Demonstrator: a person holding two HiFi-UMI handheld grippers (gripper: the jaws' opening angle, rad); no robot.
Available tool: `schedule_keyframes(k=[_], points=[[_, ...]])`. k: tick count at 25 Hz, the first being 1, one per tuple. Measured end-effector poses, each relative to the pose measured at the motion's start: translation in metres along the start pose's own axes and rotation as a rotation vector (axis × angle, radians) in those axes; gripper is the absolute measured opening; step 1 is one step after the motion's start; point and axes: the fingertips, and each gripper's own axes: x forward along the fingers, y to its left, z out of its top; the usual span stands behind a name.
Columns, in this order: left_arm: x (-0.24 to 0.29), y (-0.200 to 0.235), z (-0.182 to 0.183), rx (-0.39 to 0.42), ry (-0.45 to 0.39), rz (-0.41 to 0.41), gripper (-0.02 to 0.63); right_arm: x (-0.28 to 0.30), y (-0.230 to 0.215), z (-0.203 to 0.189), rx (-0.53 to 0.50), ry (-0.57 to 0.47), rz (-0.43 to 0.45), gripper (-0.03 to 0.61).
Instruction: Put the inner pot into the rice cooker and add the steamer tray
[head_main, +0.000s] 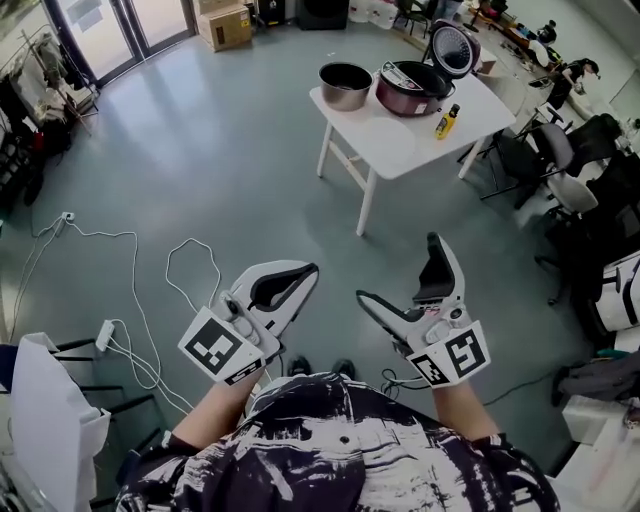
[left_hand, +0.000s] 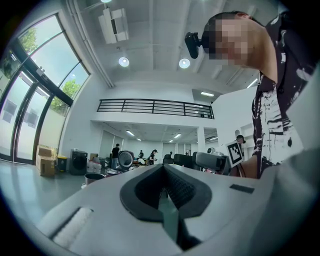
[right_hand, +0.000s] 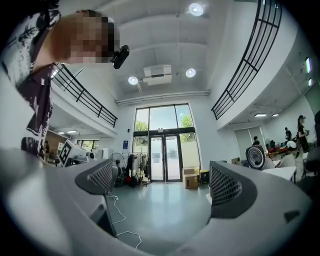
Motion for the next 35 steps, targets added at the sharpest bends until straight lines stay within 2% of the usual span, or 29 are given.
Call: schedule_keyframes(k=[11, 18, 23, 31, 35], points=[[-0.042, 0.074, -0.01, -0.018, 0.006, 0.02, 0.005, 0.065, 0.03, -0.022, -0.003, 0.015, 0.0, 0.552], [-0.018, 0.133, -0.015, -0.023, 0.004, 0.021, 0.005, 0.112, -0.001, -0.044, -0.006, 0.047, 0.008, 0.551], [0.014, 0.195, -0.02, -0.005, 0.013, 0.045, 0.005, 0.166, -0.043, -0.068, 0.005, 0.042, 0.031, 0.551], [0.101, 0.323, -0.014, 0.021, 0.039, 0.074, 0.005, 0.276, -0.149, -0.092, 0.002, 0.043, 0.065, 0.551], [0.144, 0.371, -0.008, 0.017, 0.041, 0.062, 0.005, 0.321, -0.2, -0.098, 0.011, 0.05, 0.048, 0.551]])
